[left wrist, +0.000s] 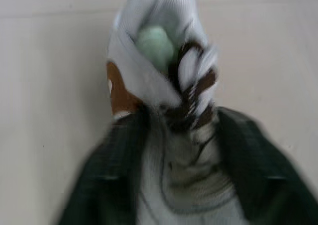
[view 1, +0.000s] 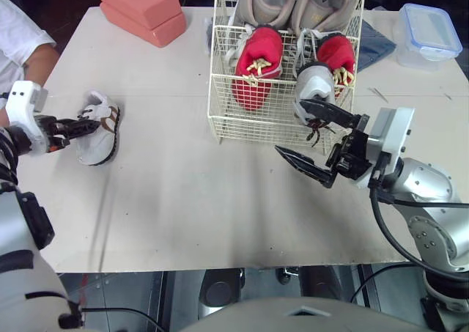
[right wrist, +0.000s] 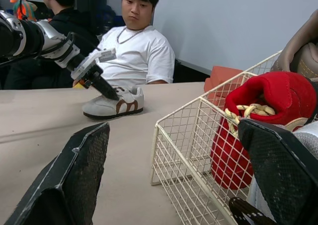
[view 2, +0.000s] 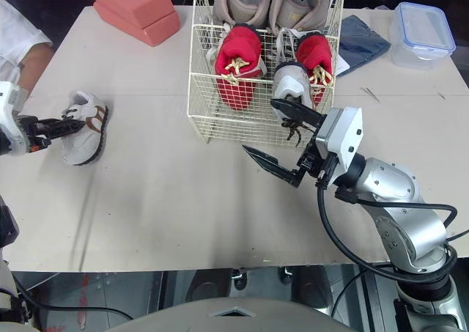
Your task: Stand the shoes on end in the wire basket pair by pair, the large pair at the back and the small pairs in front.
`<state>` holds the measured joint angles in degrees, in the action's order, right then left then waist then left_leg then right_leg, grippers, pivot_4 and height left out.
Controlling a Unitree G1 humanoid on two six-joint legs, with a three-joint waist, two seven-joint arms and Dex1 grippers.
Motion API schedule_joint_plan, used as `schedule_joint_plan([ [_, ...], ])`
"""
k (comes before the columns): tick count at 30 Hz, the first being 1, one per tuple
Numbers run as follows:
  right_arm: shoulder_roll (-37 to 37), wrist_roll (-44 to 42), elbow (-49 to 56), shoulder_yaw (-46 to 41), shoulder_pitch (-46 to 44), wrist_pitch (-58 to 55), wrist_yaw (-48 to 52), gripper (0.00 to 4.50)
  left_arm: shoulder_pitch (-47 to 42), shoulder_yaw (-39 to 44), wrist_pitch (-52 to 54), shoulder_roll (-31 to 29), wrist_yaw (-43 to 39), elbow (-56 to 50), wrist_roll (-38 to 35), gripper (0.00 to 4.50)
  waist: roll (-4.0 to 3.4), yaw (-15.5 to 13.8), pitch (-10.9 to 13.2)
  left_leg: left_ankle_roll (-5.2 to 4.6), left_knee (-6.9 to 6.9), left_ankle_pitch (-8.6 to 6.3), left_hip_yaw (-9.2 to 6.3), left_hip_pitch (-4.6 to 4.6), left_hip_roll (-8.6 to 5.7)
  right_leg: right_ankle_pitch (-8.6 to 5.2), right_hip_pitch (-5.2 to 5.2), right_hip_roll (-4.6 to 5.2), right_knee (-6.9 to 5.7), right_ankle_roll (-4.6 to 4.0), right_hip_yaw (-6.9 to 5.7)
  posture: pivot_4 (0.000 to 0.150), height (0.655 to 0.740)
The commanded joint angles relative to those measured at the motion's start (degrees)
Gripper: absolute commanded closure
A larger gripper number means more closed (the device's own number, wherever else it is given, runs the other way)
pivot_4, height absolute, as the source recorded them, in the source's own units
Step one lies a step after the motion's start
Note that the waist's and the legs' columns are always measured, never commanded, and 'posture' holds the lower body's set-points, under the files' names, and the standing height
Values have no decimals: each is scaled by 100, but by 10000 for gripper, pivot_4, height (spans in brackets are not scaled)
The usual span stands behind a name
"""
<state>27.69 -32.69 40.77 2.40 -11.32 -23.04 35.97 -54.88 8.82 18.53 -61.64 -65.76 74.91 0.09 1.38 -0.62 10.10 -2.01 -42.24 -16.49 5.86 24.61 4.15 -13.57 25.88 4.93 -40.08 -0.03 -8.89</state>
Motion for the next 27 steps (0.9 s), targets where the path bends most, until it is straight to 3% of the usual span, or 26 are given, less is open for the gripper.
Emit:
schedule_joint_plan([
  [1, -42, -6, 74, 21, -93, 148, 35, 4052, -175, -120, 71, -196, 83, -28, 171, 12852, 0, 0, 0, 0, -1, 0, 0, 0, 0, 0, 0, 0, 0, 0, 0, 1500, 6860],
  [6, -76, 48, 102, 34, -33, 174, 7, 4052, -332, -218, 111, -137, 59, 3, 285, 12852, 0, 0, 0, 0, -1, 0, 0, 2, 0, 0, 2, 0, 0, 0, 1, 1500, 6860],
  [10, -88, 88, 138, 29, 22, 200, -34, 4052, -395, -234, 165, -96, -45, 23, 294, 31383, 0, 2, 0, 0, -2, 0, 0, 4, 0, 0, 3, 0, -1, 0, 1, 1500, 6860],
  [14, -83, 99, 160, -6, 42, 201, -70, 4052, -472, -225, 165, -60, -38, 25, 301, 42681, 3, -4, -1, 0, -4, 0, 0, 6, 0, 3, 4, 0, -1, -5, -1, 1500, 6860],
  [21, -66, 122, 150, -31, 27, 212, -76, 4052, -491, -125, -216, -87, 244, -25, 251, 43083, 4, 1, 0, 0, -4, 0, -1, 7, 0, 3, 5, 0, -1, -5, 1, 1500, 6860],
  [27, -47, 80, 183, -160, 49, 225, -106, 4052, -710, 687, -1676, -74, 893, -384, -438, 43084, 26, -17, 2, 0, -7, 0, -6, 13, 1, 7, 6, 2, 0, -12, 8, 1500, 6860],
])
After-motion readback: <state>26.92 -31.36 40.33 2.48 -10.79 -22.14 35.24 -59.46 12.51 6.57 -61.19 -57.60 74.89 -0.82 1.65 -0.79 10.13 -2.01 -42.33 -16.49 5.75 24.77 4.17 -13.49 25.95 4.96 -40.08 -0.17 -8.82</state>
